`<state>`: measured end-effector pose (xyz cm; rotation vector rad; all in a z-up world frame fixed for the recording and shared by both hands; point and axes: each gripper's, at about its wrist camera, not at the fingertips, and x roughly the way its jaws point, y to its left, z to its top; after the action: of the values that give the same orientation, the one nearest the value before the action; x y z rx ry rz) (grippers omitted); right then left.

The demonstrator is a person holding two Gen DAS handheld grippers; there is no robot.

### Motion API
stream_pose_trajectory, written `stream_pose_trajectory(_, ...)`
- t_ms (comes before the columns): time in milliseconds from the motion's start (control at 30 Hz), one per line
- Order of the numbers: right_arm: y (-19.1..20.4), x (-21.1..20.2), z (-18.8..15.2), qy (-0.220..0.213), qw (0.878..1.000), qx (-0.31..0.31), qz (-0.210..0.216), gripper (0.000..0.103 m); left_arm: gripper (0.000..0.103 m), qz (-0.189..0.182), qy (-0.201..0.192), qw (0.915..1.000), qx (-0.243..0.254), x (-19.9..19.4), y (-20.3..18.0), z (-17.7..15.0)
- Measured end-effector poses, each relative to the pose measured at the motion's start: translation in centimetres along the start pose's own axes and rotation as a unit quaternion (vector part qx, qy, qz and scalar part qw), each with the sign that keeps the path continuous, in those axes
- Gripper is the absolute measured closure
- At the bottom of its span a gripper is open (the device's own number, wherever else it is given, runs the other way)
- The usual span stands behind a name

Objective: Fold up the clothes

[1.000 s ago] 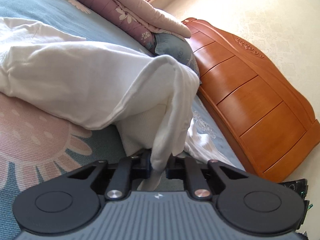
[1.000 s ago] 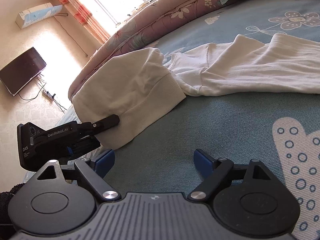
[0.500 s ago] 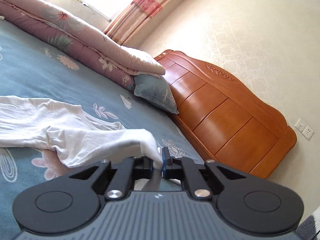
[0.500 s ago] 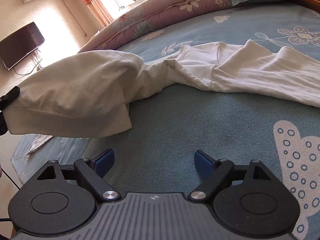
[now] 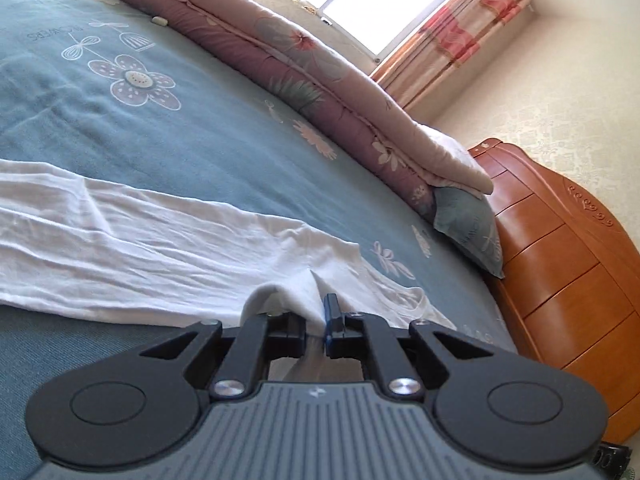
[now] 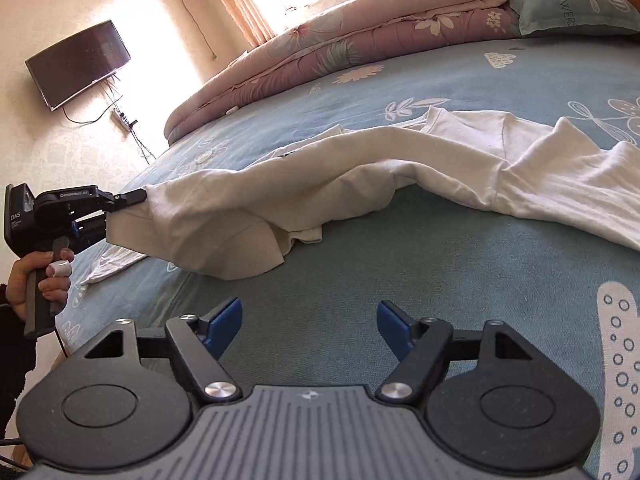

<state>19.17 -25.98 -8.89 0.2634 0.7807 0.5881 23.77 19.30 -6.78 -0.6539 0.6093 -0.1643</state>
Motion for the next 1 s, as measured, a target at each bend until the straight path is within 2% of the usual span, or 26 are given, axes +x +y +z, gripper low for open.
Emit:
stream_pose_trajectory(33, -0.1, 0.7, 0.4, 0.008, 1.0, -0.005, 0.0, 0.036, 0.097, 0.005, 0.006, 1.0, -0.003, 0.6, 0.6, 0.1)
stream_pose_trajectory(267, -1.9, 6.6, 3.9, 0.035, 0.999, -0.018, -0.018, 0.037, 0.096, 0.033, 0.042, 0.9984, 0.017, 5.2, 2.2, 0.7)
stream_pose_trajectory(433, -1.7, 9.8, 5.4, 0.053, 0.998, -0.013, 0.039, 0.045, 0.095, 0.031, 0.058, 0.9977, 0.014, 6.9, 3.1, 0.6)
stream_pose_trajectory(533, -2.2, 11.4, 5.8, 0.055, 0.995, 0.027, 0.082, 0.045, 0.093, 0.023, 0.059, 0.9979, 0.01, 7.1, 3.5, 0.5)
stream_pose_trajectory(633, -2.9, 12.7, 6.1, 0.048, 0.992, 0.057, 0.105, 0.047, 0.093, 0.016, 0.061, 0.998, 0.013, 7.1, 3.6, 0.5)
stream_pose_trajectory(767, -2.7, 13.3, 6.1, 0.04, 0.992, 0.063, 0.104, 0.052, 0.093, 0.012, 0.062, 0.9979, 0.015, 7.1, 3.7, 0.5)
stream_pose_trajectory(933, -0.7, 13.3, 5.4, 0.031, 0.996, -0.013, 0.078, 0.052, 0.093, 0.009, 0.061, 0.998, 0.016, 7.2, 3.9, 0.4)
stream_pose_trajectory(1000, 0.2, 14.1, 5.8, 0.025, 0.997, -0.049, 0.051, 0.062, 0.093, 0.009, 0.061, 0.998, 0.013, 7.3, 4.0, 0.4)
